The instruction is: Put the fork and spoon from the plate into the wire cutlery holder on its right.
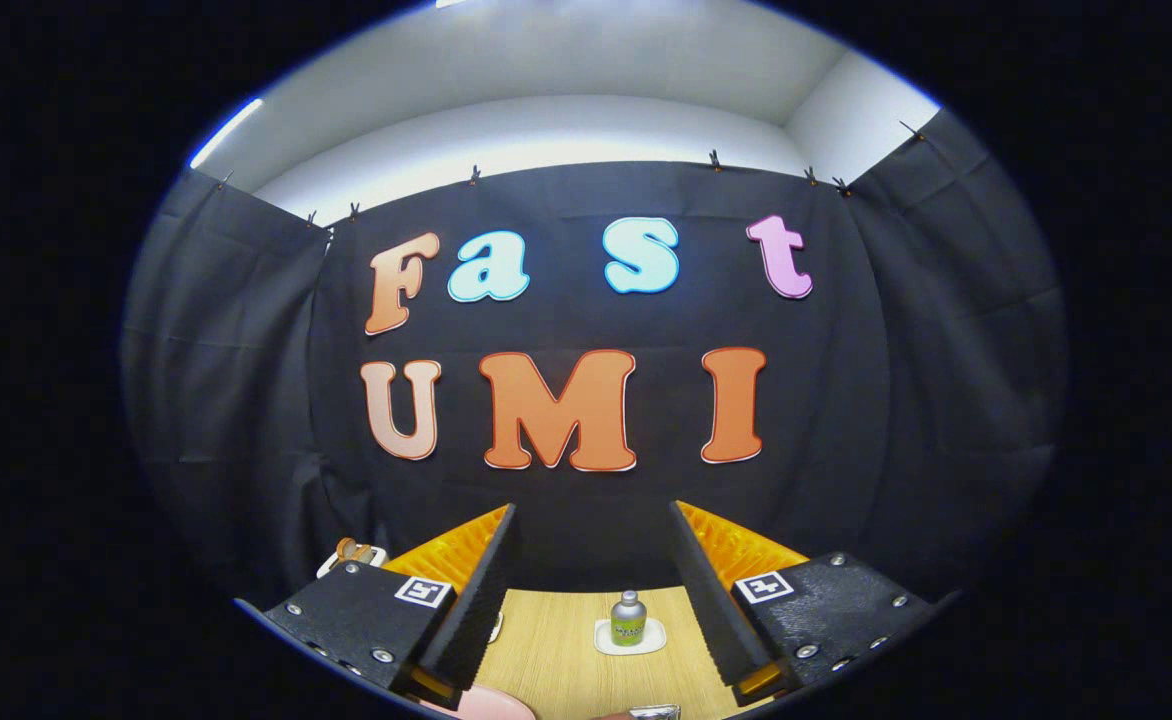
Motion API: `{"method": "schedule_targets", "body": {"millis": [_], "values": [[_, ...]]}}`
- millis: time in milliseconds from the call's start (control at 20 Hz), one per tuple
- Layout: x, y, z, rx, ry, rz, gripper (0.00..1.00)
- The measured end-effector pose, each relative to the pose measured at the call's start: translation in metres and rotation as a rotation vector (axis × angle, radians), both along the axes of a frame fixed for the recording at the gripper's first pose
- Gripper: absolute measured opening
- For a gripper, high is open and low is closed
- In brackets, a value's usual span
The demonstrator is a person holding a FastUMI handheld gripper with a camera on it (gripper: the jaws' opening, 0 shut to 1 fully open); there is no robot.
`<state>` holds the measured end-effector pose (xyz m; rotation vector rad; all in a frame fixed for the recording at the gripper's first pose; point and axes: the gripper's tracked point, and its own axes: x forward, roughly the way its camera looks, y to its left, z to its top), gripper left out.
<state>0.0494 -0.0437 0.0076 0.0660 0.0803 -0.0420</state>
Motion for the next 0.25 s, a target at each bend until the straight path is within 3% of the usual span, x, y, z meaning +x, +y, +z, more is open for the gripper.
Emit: {"method": "schedule_targets", "body": {"millis": [250], "values": [[0.005, 0.013, 0.018, -0.019, -0.058, 0.009, 0.91]]}}
